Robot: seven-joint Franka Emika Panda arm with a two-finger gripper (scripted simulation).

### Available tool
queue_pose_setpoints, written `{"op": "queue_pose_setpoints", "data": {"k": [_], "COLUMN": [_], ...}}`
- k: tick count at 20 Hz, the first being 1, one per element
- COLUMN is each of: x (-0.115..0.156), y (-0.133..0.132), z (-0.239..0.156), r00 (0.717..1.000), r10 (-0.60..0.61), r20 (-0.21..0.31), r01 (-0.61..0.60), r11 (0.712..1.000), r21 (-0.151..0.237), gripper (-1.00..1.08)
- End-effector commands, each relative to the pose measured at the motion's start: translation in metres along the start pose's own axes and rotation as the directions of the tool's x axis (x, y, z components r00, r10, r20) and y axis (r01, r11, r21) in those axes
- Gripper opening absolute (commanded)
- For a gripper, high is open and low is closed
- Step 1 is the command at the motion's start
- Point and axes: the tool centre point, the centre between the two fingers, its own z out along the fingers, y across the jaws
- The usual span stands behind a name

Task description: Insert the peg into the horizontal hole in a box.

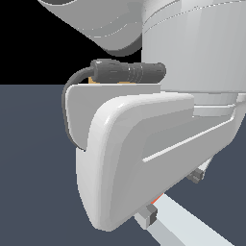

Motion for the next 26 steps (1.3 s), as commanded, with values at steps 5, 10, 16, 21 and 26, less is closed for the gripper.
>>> {"op": "queue_pose_setpoints", "data": {"k": [5, 10, 16, 21, 26], "x": [-0.019, -0.025, -0.026, -0.025, -0.025], "y": [0.004, 0.006, 0.006, 0.006, 0.005], "z": [0.009, 0.012, 0.012, 0.026, 0.053], "r00": [0.998, 0.996, 0.996, 0.996, 0.996], "r10": [-0.068, -0.091, -0.092, -0.092, -0.093], "r20": [-0.001, -0.002, -0.002, -0.002, -0.002], "r01": [0.068, 0.091, 0.092, 0.092, 0.093], "r11": [0.998, 0.996, 0.996, 0.996, 0.996], "r21": [0.001, 0.001, 0.001, 0.001, 0.001], "gripper": [1.00, 1.00, 1.00, 1.00, 1.00]}}
